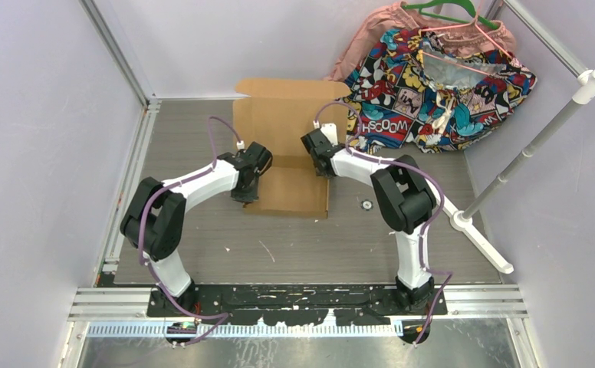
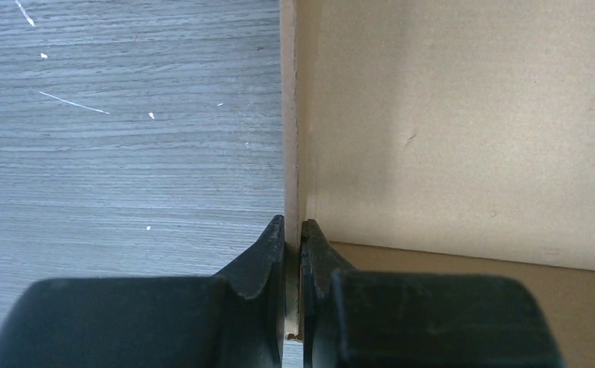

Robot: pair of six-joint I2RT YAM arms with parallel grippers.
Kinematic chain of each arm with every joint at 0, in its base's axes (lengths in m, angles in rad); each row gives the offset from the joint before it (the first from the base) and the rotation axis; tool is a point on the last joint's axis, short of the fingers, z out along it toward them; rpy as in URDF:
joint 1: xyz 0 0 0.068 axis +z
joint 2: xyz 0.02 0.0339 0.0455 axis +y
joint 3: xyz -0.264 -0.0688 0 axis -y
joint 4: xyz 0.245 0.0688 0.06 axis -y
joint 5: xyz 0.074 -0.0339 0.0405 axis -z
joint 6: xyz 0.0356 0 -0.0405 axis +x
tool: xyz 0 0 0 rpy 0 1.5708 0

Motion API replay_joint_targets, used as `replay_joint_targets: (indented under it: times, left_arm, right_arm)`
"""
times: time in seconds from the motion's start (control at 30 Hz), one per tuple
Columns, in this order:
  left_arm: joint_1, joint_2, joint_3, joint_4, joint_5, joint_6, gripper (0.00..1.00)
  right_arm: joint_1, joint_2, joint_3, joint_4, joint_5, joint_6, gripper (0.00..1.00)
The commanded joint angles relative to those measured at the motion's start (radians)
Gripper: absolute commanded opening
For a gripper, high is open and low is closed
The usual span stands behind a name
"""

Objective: Fold the paper box
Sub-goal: Fold the paper box at the center of the board.

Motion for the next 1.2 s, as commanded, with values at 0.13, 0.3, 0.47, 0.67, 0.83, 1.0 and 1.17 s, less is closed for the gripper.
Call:
replay_joint_targets:
  times: [0.13, 0.3, 0.47, 0.67, 0.83, 1.0, 1.17]
  left_arm:
    - [-0.001, 0.018, 0.024, -0.037, -0.065, -0.002, 0.08]
    - [0.0, 0.011, 0.029, -0.039, -0.063, -0.011, 0.08]
    - [-0.001, 0.006, 0.02, -0.043, -0.072, -0.025, 0.09]
    - [-0.001, 0.007, 0.011, -0.039, -0.072, -0.053, 0.08]
    - [0.0, -0.01, -0.005, -0.035, -0.086, -0.066, 0.09]
    - [-0.001, -0.017, -0.007, -0.035, -0.09, -0.069, 0.13]
    - [-0.001, -0.02, 0.0, -0.043, -0.093, -0.067, 0.18]
  right_arm:
    - [0.027, -0.187, -0.112, -0.116, -0.061, 0.021, 0.49]
    - [0.059, -0.254, -0.159, -0.153, -0.08, 0.049, 0.75]
    - [0.08, -0.326, -0.195, -0.183, -0.092, 0.086, 0.68]
    - [0.116, -0.34, -0.227, -0.19, -0.097, 0.128, 0.6]
    - [0.138, -0.321, -0.269, -0.163, -0.12, 0.156, 0.48]
    - [0.163, -0.303, -0.293, -0.147, -0.125, 0.169, 0.34]
    - [0.164, -0.275, -0.297, -0.128, -0.133, 0.172, 0.09]
